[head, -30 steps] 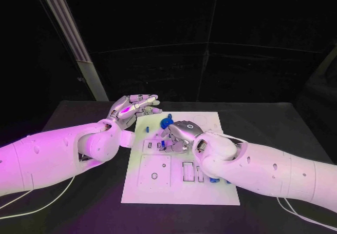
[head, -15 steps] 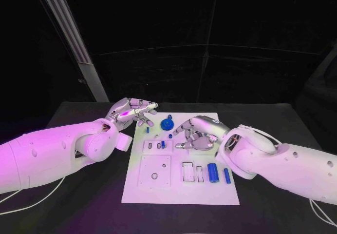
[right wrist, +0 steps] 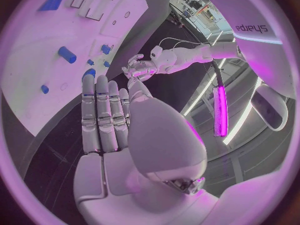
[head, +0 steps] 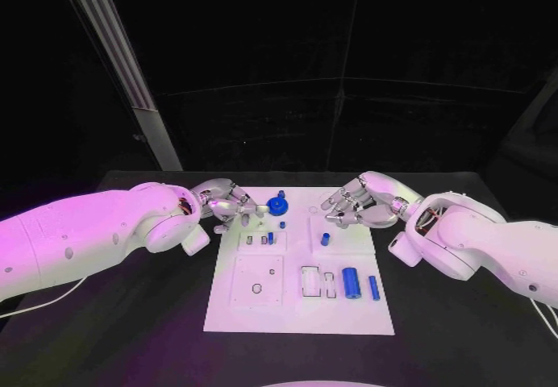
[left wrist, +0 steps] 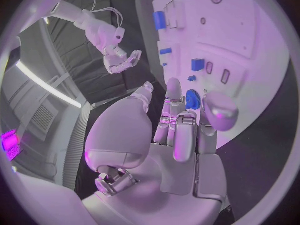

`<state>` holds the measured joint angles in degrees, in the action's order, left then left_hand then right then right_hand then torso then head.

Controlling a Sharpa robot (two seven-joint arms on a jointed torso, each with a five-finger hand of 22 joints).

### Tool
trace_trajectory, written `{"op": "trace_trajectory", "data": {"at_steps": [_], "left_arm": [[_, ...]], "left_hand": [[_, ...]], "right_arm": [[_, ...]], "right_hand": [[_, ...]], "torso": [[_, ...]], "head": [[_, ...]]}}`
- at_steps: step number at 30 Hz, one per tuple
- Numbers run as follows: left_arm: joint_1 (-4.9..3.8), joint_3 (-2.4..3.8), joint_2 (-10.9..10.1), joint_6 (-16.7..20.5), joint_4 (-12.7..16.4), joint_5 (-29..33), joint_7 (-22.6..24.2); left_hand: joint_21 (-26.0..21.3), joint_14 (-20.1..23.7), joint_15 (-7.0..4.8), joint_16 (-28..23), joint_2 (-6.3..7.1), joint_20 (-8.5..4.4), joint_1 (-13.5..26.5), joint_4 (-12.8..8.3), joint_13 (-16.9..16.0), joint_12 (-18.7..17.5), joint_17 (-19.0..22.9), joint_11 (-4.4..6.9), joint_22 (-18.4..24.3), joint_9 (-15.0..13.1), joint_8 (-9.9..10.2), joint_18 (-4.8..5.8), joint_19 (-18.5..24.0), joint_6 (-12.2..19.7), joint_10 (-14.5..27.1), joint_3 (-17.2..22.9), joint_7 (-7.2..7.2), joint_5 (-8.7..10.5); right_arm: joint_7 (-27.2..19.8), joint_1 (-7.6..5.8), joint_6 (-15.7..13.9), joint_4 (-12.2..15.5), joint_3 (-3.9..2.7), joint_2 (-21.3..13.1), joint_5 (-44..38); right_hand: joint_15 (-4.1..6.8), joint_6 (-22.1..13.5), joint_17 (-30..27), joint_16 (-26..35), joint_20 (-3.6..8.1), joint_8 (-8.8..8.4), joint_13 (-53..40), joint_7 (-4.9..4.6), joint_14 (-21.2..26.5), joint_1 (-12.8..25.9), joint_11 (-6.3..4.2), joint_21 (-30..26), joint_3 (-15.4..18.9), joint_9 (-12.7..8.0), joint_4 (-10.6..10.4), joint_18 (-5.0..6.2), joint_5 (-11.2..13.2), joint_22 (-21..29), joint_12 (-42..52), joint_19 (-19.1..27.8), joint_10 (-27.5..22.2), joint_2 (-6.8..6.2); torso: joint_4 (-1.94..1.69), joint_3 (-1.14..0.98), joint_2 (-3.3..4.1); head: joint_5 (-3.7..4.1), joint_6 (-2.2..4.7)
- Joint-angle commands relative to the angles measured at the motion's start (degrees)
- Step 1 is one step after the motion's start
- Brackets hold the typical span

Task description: Assemble the parts on the task board

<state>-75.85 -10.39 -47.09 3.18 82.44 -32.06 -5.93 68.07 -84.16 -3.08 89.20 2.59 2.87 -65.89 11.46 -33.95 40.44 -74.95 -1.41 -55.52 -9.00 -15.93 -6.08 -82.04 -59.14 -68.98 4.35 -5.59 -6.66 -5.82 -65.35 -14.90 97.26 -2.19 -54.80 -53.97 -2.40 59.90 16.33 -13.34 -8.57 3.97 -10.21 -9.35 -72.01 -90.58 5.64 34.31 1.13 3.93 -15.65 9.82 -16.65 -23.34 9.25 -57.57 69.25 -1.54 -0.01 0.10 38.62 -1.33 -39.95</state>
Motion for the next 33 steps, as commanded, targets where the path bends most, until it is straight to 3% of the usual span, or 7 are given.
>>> {"op": "trace_trajectory", "data": {"at_steps": [1, 8, 9, 13, 16, 27, 33], "left_arm": [[-0.65, 0.06, 1.0, -7.0, -0.5, -12.5, -12.9], [-1.8, 0.08, 4.0, -9.4, -2.6, -15.7, -19.5], [-1.93, 0.09, 4.6, -9.2, -3.1, -15.8, -19.9], [-2.34, 0.1, 6.8, -9.4, -5.1, -16.1, -20.8], [-2.55, 0.1, 8.2, -10.3, -6.3, -16.2, -21.4], [-3.0, 0.11, 12.7, -14.6, -9.5, -17.5, -22.3], [-3.11, 0.1, 14.1, -16.1, -10.4, -19.8, -22.6]], "left_hand": [[3.6, -5.8, 0.1, 0.8, -0.44, 0.03, 0.6, 2.0, -4.1, 4.8, -15.0, 0.17, -4.6, -1.1, -2.3, 0.9, -0.4, 0.7, 1.2, -2.2, 0.15, 0.5], [10.6, -5.8, -0.88, 0.8, -4.38, -0.6, 2.7, 5.2, -17.3, 18.8, -15.1, 1.31, -14.7, -6.7, -11.5, 2.36, -2.2, 2.5, -1.7, -7.6, 1.59, 3.69], [10.7, -5.8, -1.09, 0.8, -4.66, -0.61, 2.6, 5.2, -18.3, 20.1, -15.1, 1.69, -14.9, -7.9, -13.3, 2.39, -2.1, 3.0, -2.0, -8.5, 1.55, 3.59], [10.4, -5.8, -1.37, 0.8, -4.89, -1.12, 2.1, 5.2, -21.1, 23.2, -15.1, 2.46, -14.2, -11.9, -18.7, 2.15, -1.6, 4.3, -2.7, -10.9, 2.2, 3.7], [11.3, -5.8, -1.52, 0.8, -5.35, -1.38, 2.2, 5.2, -23.0, 25.1, -15.1, 2.53, -15.7, -14.2, -21.5, 2.39, -2.0, 5.8, -3.4, -12.4, 2.62, 3.67], [11.5, -5.8, -1.63, 0.8, -5.82, -1.39, 2.6, 5.1, -22.9, 25.4, -15.1, 2.53, -15.9, -16.4, -23.8, 2.42, -1.9, 7.8, -2.9, -14.5, 2.66, 3.69], [11.3, -5.8, -1.55, 0.8, -5.97, -1.32, 2.0, 5.0, -22.5, 25.2, -15.1, 2.43, -15.6, -16.8, -24.2, 2.35, -1.7, 8.4, -2.5, -14.7, 2.56, 3.58]], "right_arm": [[-3.6, -0.23, 0.2, -0.4, -0.01, -0.3, 6.2], [-4.5, -0.29, -3.9, -0.6, 0.01, -0.7, 6.5], [-4.4, -0.29, -4.5, -0.6, 0.01, -0.8, 6.4], [-4.2, -0.3, -6.2, -0.5, 0.01, -1.3, 6.1], [-3.9, -0.3, -7.2, -0.5, 0.01, -1.4, 6.0], [-3.9, -0.3, -8.5, -0.4, 0.02, -1.0, 5.9], [-3.7, -0.3, -9.3, -0.4, 0.02, -0.9, 6.0]], "right_hand": [[1.15, 1.5, -0.5, 0.2, 1.31, 0.38, 1.3, 0.33, -4.1, -1.0, -0.84, 0.1, -0.8, 0.2, 0.3, 0.86, 0.1, 0.6, -0.5, -4.0, 2.7, -0.08], [3.74, 3.5, 0.7, -3.3, 3.62, 0.41, 1.2, 1.84, -14.1, -0.7, -3.02, 2.4, -0.6, 0.2, 1.0, 0.81, 0.9, 0.2, 0.1, -11.7, 9.3, -1.51], [4.55, 3.9, 3.6, -9.1, 4.74, 0.34, 0.5, 2.33, -14.5, -0.1, -3.81, 7.7, 0.0, 0.1, 1.1, -0.14, 1.3, -4.4, 0.1, -15.4, 9.5, -2.24], [5.12, 4.6, 8.8, -17.6, 5.31, 0.44, -2.5, 2.83, -14.2, 0.2, -4.22, 22.5, 0.5, 0.1, 1.7, -2.41, 1.5, -22.2, 2.2, -18.7, 11.1, -2.62], [5.26, 4.6, 12.1, -21.9, 5.31, 0.4, -5.3, 2.99, -13.3, 0.8, -4.38, 28.0, 1.1, 0.1, 1.8, -3.22, 1.4, -28.5, 4.1, -18.8, 11.0, -2.57], [5.05, 4.2, 21.3, -31.6, 5.03, 0.35, -12.0, 2.95, -11.4, 4.7, -4.27, 34.3, 4.8, 0.1, 0.1, -3.69, -2.1, -35.5, 8.2, -17.4, 8.9, -2.31], [4.77, 3.2, 36.3, -45.7, 4.7, 0.46, -17.8, 2.64, -12.9, 5.3, -3.88, 40.4, 7.3, 0.1, 0.2, -4.86, -4.8, -43.2, 12.9, -19.5, 4.6, -2.06]], "torso": [[-0.04, 0.21, -0.47], [0.02, 0.22, -0.58], [-0.01, 0.23, -0.58], [-0.28, 0.3, -0.49], [0.32, 0.16, -0.42], [0.14, 0.12, -0.36], [0.22, 0.08, -0.37]], "head": [[-0.02, -0.05], [-0.2, -0.48], [-0.16, -0.47], [0.18, -0.63], [-0.33, -0.77], [-0.28, -1.05], [-0.41, -1.29]]}}
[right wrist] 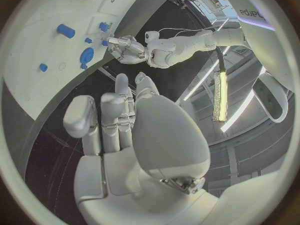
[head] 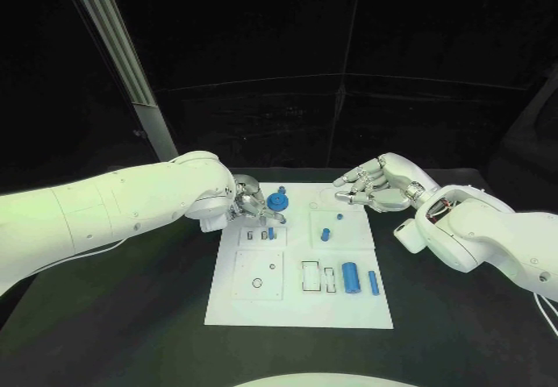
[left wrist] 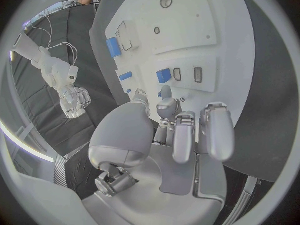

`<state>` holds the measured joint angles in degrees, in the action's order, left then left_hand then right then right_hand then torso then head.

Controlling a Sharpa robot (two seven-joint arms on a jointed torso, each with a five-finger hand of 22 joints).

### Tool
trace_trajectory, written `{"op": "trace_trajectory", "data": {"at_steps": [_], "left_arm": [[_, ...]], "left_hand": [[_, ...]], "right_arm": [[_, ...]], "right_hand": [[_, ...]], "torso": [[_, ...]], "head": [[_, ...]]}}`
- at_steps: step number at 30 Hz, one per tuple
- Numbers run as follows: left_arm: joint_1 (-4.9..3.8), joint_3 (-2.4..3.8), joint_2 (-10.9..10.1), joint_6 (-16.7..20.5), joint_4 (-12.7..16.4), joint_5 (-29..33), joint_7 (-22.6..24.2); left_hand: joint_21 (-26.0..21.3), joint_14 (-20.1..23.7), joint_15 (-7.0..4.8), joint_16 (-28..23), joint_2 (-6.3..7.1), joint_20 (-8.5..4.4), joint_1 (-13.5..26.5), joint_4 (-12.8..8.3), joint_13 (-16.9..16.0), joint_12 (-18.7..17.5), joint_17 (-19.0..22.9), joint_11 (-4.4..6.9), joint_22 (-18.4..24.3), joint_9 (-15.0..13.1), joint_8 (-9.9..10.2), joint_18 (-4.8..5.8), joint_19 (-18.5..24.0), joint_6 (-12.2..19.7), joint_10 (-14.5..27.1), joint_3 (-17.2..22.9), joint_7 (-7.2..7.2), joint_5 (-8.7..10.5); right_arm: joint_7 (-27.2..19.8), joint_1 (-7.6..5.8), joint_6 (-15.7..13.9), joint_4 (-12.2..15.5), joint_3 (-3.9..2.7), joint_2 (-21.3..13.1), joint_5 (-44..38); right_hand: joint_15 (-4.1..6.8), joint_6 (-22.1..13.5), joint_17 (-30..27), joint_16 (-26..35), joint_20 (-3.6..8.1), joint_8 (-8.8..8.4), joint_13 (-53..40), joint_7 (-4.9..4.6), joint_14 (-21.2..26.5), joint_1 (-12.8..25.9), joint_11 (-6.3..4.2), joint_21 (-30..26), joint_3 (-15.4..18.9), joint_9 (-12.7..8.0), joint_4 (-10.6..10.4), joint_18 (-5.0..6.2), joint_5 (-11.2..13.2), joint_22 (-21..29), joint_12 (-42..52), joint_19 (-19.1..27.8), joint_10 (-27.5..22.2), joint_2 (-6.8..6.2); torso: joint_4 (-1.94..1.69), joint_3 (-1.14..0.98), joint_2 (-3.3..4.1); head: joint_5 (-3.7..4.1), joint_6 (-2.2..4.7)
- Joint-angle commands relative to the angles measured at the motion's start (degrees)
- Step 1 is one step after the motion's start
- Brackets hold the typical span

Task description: Assemble the parts on the task board

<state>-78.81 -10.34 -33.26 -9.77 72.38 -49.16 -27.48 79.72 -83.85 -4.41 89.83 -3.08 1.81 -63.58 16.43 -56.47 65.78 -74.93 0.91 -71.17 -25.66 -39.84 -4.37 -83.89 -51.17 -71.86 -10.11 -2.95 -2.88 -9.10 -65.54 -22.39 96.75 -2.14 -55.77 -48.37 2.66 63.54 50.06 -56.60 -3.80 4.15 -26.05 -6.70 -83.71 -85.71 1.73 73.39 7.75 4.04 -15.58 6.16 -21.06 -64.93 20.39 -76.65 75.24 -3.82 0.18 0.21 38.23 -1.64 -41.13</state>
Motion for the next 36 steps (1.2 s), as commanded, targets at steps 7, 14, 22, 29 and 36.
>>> {"op": "trace_trajectory", "data": {"at_steps": [7, 14, 22, 29, 36], "left_arm": [[-0.2, 0.04, 1.6, -5.2, -1.7, -3.5, -1.4], [-0.21, 0.03, 3.0, -6.1, -3.2, -3.7, -1.6], [-0.2, -0.27, 3.9, -7.6, -4.4, -3.8, -1.8], [-0.18, -0.9, 4.2, -8.7, -4.7, -3.8, -2.0], [-0.17, -1.05, 4.6, -9.1, -5.1, -3.8, -2.0]], "left_hand": [[-0.3, -6.2, -0.21, 0.2, -0.31, -0.25, -0.4, 0.0, 0.0, -0.1, -15.1, 0.09, -0.2, -0.2, -0.3, 0.68, 0.1, 0.6, 0.4, -0.3, -0.1, -0.2], [-0.2, -6.2, -0.19, 0.2, -0.44, -0.22, -0.7, 0.0, -0.1, -0.1, -15.1, 0.08, -0.4, -0.3, -0.5, 0.71, 0.1, 0.7, 0.4, -0.4, -0.12, -0.21], [-0.1, -6.2, -0.15, 0.2, -0.86, -0.17, -1.5, -0.2, -0.2, 0.1, -15.1, 0.05, -0.6, -0.7, -0.9, 0.73, 0.1, 1.0, 0.4, -0.4, -0.14, -0.29], [0.0, -6.2, -0.14, 0.2, -1.06, -0.14, -2.2, -0.4, -0.2, 0.2, -15.1, 0.04, -0.8, -1.0, -1.2, 0.76, 0.1, 1.2, 0.4, -0.3, -0.14, -0.32], [-0.1, -6.2, -0.12, 0.2, -1.19, -0.12, -2.6, -0.4, -0.2, 0.2, -15.1, 0.03, -0.6, -1.2, -1.3, 0.72, 0.2, 1.3, 0.5, -0.3, -0.15, -0.36]], "right_arm": [[0.0, -0.1, -1.8, 0.0, -0.03, 0.4, 0.4], [0.2, -0.1, -1.9, -0.1, -0.03, 0.6, 0.4], [0.2, -0.1, -2.6, -0.4, -0.02, 0.8, 0.4], [0.1, -0.1, -3.1, -0.4, -0.02, 0.9, 0.5], [0.0, -0.1, -3.3, -0.1, -0.02, 0.7, 0.9]], "right_hand": [[-0.44, -1.2, 4.7, -4.5, -0.28, 0.59, -6.2, -0.21, -0.6, 0.3, 0.22, 2.7, 2.2, 0.0, 0.2, -1.29, -0.5, -3.3, 6.2, -0.1, -4.1, 1.07], [-0.48, -1.4, 4.9, -4.7, -0.33, 0.63, -6.9, -0.26, -0.5, 0.1, 0.25, 2.8, 2.4, 0.0, 0.3, -1.28, -0.9, -3.4, 6.9, 0.0, -4.7, 1.34], [-0.55, -1.8, 4.7, -4.6, -0.39, 0.58, -7.4, -0.37, -0.3, -0.2, 0.34, 2.8, 2.5, -0.1, 0.3, -1.24, -1.3, -3.4, 7.4, 0.3, -5.3, 1.73], [-0.6, -2.0, 4.5, -4.4, -0.44, 0.55, -7.6, -0.44, -0.1, -0.5, 0.39, 2.7, 2.4, -0.1, 0.4, -1.18, -1.2, -3.2, 7.6, 0.5, -5.7, 2.03], [-0.69, -2.2, 3.1, -3.2, -0.51, 0.53, -7.7, -0.53, 0.4, -0.7, 0.48, 2.0, 2.5, -0.1, 0.4, -0.95, -1.1, -2.2, 7.7, 1.3, -6.3, 2.24]], "torso": [[0.05, 0.0, 0.02], [-0.01, 0.03, -0.04], [-0.04, 0.02, -0.05], [0.01, 0.02, -0.04], [0.0, -0.03, -0.03]], "head": [[0.01, -0.42], [-0.06, -0.73], [-0.03, -0.89], [-0.07, -1.05], [0.04, -1.34]]}}
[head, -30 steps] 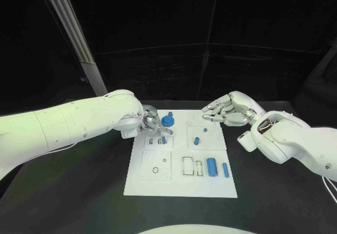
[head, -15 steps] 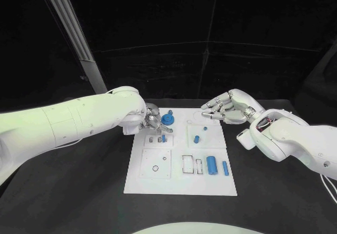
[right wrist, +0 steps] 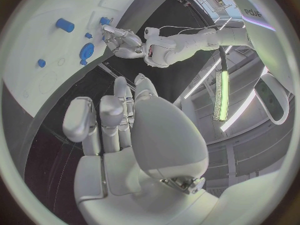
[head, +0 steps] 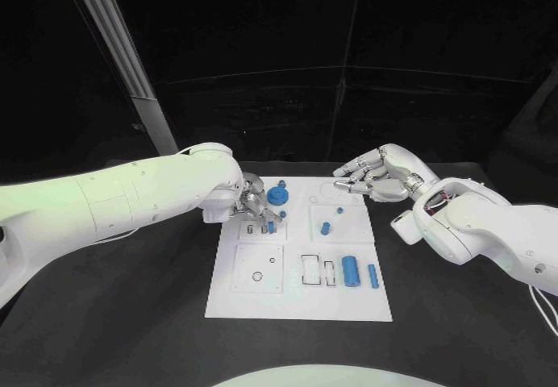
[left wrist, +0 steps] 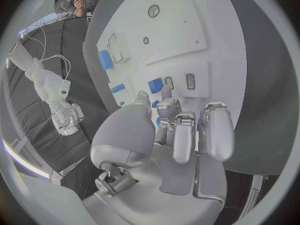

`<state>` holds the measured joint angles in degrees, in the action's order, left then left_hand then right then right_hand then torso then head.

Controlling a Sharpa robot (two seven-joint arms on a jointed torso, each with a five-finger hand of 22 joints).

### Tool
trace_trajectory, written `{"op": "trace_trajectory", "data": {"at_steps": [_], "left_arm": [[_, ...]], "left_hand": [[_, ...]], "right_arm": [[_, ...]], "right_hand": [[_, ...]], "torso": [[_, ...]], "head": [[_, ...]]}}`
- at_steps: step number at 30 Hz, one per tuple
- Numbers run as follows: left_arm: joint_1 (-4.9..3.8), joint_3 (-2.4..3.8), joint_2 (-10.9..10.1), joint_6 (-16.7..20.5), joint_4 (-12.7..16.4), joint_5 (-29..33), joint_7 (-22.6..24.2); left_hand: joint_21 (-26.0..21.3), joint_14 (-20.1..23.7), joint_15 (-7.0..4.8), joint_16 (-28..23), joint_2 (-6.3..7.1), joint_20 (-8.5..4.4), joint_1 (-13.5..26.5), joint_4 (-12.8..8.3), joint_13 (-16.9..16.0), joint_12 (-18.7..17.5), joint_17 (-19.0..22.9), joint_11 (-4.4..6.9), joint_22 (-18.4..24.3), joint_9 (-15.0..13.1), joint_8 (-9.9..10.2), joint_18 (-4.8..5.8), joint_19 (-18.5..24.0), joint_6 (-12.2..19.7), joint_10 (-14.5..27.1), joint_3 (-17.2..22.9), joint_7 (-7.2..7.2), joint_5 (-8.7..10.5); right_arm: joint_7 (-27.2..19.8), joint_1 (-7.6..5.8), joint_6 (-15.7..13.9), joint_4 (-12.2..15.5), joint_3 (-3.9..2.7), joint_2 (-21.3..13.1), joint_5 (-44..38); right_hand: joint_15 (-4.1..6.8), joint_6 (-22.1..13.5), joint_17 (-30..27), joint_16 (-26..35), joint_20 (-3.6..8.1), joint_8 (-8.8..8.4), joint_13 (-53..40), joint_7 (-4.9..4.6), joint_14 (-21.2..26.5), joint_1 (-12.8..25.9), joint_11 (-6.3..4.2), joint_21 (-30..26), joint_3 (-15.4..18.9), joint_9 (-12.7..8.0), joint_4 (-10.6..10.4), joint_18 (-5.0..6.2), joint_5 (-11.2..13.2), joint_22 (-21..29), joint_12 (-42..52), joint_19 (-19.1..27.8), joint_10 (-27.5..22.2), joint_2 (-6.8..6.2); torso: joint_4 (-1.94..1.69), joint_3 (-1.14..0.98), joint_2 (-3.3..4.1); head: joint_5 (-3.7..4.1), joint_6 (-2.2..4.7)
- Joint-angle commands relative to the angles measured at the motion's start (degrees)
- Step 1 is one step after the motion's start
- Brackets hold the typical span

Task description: Assemble the parts on the task board

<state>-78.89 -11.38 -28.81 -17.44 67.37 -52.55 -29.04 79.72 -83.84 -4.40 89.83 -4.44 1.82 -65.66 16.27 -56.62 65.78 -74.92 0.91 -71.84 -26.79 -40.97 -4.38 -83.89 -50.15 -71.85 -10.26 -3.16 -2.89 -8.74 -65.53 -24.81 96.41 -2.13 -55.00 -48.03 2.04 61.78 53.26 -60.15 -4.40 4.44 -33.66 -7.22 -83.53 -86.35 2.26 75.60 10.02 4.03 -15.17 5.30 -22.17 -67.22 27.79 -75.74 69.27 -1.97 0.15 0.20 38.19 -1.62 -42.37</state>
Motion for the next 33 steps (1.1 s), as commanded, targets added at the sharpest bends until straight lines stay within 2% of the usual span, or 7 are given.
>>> {"op": "trace_trajectory", "data": {"at_steps": [1, 20, 33], "left_arm": [[-0.08, -0.01, 0.2, -1.4, -0.2, -0.4, -0.4], [-0.03, -0.04, 1.0, -1.3, 0.0, -0.4, -0.2], [-0.02, -0.04, 1.2, -2.7, -0.2, -0.4, -0.7]], "left_hand": [[0.0, -6.2, -0.13, 0.2, 0.09, -0.13, -0.8, -0.3, 0.0, 0.2, -15.1, 0.02, 0.0, -0.1, -0.3, 0.74, 0.2, 0.4, 0.5, -0.1, 0.06, -0.39], [0.0, -6.2, -0.11, 0.2, -0.47, -0.1, -2.0, -0.6, 0.0, 0.3, -15.1, 0.02, 0.0, -0.5, -0.7, 0.73, 0.2, 0.7, 0.5, 0.2, 0.06, -0.54], [0.0, -6.2, -0.11, 0.2, -0.91, -0.09, -2.7, -0.8, 0.0, 0.4, -15.1, 0.02, -0.1, -0.8, -0.9, 0.73, 0.3, 0.8, 0.5, 0.5, 0.06, -0.66]], "right_arm": [[-0.3, -0.11, -0.9, 0.2, -0.03, 0.0, 0.5], [-0.1, -0.11, -0.9, -0.1, -0.03, 0.6, 0.6], [0.3, -0.1, -0.6, -0.3, -0.04, 0.9, 0.6]], "right_hand": [[-0.07, -0.5, -0.1, 0.4, 0.09, 0.24, -0.1, -0.02, 0.2, -0.1, -0.05, -0.2, 0.2, -0.1, 0.0, -0.09, 0.0, 0.1, 0.3, 0.4, -0.3, 0.4], [-0.12, -0.6, -0.2, 0.6, 0.04, 0.22, -0.2, -0.07, 0.4, -0.3, 0.0, -0.3, 0.1, -0.1, 0.0, -0.06, 0.0, 0.2, 0.4, 0.5, -0.5, 0.65], [-0.16, -0.9, -0.6, 0.9, -0.01, 0.15, -0.2, -0.15, 0.6, -0.5, 0.05, -0.5, 0.1, -0.1, 0.0, 0.0, -0.1, 0.4, 0.5, 0.8, -0.6, 0.9]], "torso": [[-0.04, 0.01, -0.01], [-0.14, 0.03, 0.06], [-0.1, 0.02, 0.02]], "head": [[0.03, -0.14], [0.06, -0.93], [-0.06, -1.01]]}}
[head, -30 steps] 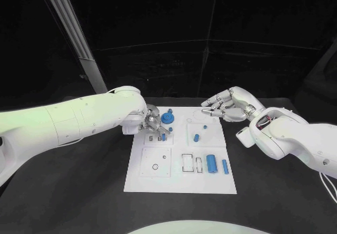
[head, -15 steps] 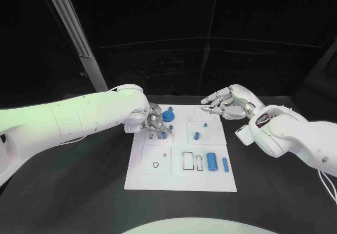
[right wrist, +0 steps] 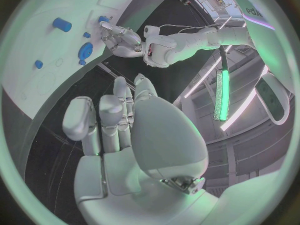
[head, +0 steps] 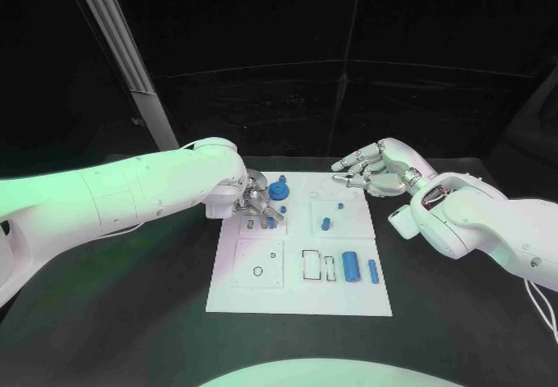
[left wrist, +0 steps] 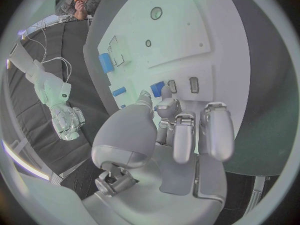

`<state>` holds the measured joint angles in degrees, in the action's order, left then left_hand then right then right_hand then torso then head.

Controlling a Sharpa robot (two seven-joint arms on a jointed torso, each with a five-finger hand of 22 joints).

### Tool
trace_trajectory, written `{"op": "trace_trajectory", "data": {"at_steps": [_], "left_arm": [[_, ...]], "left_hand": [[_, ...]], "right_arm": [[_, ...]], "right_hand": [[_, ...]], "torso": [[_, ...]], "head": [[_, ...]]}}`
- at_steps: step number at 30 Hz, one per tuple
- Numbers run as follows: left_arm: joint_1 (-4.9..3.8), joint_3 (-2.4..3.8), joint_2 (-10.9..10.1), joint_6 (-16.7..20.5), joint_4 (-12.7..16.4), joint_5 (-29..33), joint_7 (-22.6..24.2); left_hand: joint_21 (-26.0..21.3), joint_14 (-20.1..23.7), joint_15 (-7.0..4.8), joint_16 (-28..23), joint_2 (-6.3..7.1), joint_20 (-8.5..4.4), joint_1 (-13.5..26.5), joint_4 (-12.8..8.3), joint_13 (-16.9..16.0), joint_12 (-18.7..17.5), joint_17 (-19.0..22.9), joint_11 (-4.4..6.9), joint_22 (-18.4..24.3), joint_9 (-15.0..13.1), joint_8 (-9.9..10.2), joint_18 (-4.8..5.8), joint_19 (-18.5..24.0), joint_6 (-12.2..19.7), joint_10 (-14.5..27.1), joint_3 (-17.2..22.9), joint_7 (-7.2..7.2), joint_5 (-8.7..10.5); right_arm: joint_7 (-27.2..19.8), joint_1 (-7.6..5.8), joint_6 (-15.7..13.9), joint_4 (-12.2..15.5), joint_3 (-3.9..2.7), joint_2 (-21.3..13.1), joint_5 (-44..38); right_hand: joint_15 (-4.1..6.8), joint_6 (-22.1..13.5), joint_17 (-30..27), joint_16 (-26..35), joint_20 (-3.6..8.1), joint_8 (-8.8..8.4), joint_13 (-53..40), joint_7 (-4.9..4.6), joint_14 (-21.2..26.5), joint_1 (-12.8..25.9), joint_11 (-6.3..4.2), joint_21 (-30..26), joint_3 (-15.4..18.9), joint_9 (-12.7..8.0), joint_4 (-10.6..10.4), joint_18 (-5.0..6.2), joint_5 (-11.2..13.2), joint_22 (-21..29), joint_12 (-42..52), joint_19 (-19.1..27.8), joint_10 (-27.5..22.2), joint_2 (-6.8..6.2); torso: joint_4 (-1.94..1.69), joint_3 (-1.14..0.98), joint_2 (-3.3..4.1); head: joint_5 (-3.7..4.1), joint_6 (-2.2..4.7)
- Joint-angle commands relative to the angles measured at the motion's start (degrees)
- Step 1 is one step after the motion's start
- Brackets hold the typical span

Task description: Assemble the parts on the task board

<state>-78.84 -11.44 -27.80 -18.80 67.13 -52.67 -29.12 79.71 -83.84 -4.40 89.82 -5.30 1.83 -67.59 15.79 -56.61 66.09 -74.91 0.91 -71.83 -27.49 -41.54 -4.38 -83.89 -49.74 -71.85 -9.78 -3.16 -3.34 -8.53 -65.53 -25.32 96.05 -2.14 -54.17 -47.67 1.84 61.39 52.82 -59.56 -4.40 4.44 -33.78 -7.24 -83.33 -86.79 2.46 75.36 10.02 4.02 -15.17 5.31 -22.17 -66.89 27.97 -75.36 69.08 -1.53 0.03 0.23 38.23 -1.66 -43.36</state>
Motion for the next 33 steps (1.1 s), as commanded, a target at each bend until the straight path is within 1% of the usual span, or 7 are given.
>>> {"op": "trace_trajectory", "data": {"at_steps": [1, 14, 25, 29, 31, 33], "left_arm": [[-0.07, 0.02, 0.2, -1.4, 0.0, -0.3, -0.8], [-0.04, 0.02, 0.6, -1.9, 0.0, -0.3, -1.3], [-0.02, 0.02, 0.8, -2.3, -0.1, -0.3, -1.4], [-0.01, 0.02, 0.8, -1.9, -0.2, -0.3, -1.3], [-0.01, 0.02, 0.8, -1.7, -0.2, -0.3, -1.2], [-0.01, 0.02, 0.8, -1.7, -0.2, -0.3, -1.1]], "left_hand": [[0.0, -6.2, -0.11, 0.2, -0.09, -0.1, -0.9, -0.3, -0.1, 0.1, -15.1, 0.02, -0.1, -0.1, -0.4, 0.74, 0.2, 0.4, 0.5, 0.0, 0.06, -0.2], [0.0, -6.2, -0.11, 0.2, -0.51, -0.1, -2.2, -0.8, 0.1, 0.1, -15.1, 0.02, -0.2, -0.4, -0.6, 0.73, 0.3, 0.8, 0.6, 0.8, 0.04, -0.24], [0.0, -6.2, -0.11, 0.2, -0.77, -0.09, -2.7, -1.0, 0.2, 0.1, -15.1, 0.01, -0.2, -0.5, -0.6, 0.73, 0.3, 0.9, 0.7, 1.2, 0.03, -0.26], [0.0, -6.2, -0.12, 0.2, -1.4, -0.1, -3.8, -1.5, 0.3, 0.1, -15.1, 0.02, -0.1, -0.6, -0.7, 0.71, 0.4, 1.1, 0.8, 2.2, 0.04, -0.28], [-0.1, -6.2, -0.21, 0.2, -2.28, -0.15, -5.3, -2.2, 0.4, 0.0, -15.1, 0.14, -0.1, -0.7, -0.7, 0.69, 0.4, 1.4, 0.9, 3.6, 0.18, -0.36], [-0.1, -6.2, -0.38, 0.2, -3.24, -0.27, -7.5, -3.5, 0.6, -0.2, -15.1, 0.35, 0.0, -0.7, -0.5, 0.65, 0.4, 1.8, 1.1, 5.6, 0.4, -0.48]], "right_arm": [[0.2, -0.1, -0.1, 0.0, -0.03, 0.1, 0.2], [0.7, -0.1, 0.4, 0.0, -0.03, 0.3, 0.2], [0.7, -0.1, 0.7, 0.0, -0.03, 0.4, 0.4], [0.8, -0.1, 0.8, -0.1, -0.03, 0.5, 0.4], [0.8, -0.1, 0.9, -0.2, -0.03, 0.6, 0.5], [0.9, -0.1, 1.0, -0.2, -0.03, 0.6, 0.5]], "right_hand": [[0.04, -0.5, -0.1, 0.3, -0.01, 0.14, -0.1, -0.14, 0.4, -0.1, -0.15, -0.2, 0.1, -0.1, 0.0, -0.01, -0.1, 0.1, 0.3, 0.4, -0.4, 0.47], [-0.01, -0.8, -0.3, 0.5, -0.08, 0.08, -0.2, -0.23, 0.5, -0.5, -0.1, -0.3, -0.1, -0.1, 0.1, 0.03, -0.4, 0.2, 0.4, 0.6, -0.7, 0.88], [-0.03, -0.9, -0.4, 0.6, -0.1, 0.06, -0.2, -0.26, 0.6, -0.6, -0.07, -0.5, -0.1, -0.1, 0.1, 0.08, -0.4, 0.4, 0.5, 0.8, -0.8, 0.94], [-0.04, -0.9, -0.4, 0.7, -0.1, 0.05, -0.2, -0.27, 0.6, -0.7, -0.06, -0.5, -0.1, -0.1, 0.1, 0.08, -0.4, 0.4, 0.5, 0.8, -0.8, 0.95], [-0.04, -0.9, -0.4, 0.7, -0.1, 0.05, -0.2, -0.28, 0.6, -0.7, -0.05, -0.6, -0.1, -0.1, 0.1, 0.1, -0.4, 0.5, 0.5, 0.8, -0.8, 0.96], [-0.05, -0.9, -0.4, 0.7, -0.11, 0.05, -0.2, -0.28, 0.6, -0.7, -0.04, -0.6, -0.1, -0.1, 0.1, 0.12, -0.4, 0.6, 0.5, 0.9, -0.8, 0.97]], "torso": [[0.03, -0.01, -0.02], [0.04, -0.04, 0.0], [0.04, -0.03, -0.02], [0.05, -0.03, -0.01], [0.03, -0.04, -0.01], [0.02, -0.04, -0.03]], "head": [[-0.02, -0.03], [-0.03, -0.09], [-0.05, -0.15], [-0.05, -0.07], [-0.05, -0.07], [-0.04, -0.07]]}}
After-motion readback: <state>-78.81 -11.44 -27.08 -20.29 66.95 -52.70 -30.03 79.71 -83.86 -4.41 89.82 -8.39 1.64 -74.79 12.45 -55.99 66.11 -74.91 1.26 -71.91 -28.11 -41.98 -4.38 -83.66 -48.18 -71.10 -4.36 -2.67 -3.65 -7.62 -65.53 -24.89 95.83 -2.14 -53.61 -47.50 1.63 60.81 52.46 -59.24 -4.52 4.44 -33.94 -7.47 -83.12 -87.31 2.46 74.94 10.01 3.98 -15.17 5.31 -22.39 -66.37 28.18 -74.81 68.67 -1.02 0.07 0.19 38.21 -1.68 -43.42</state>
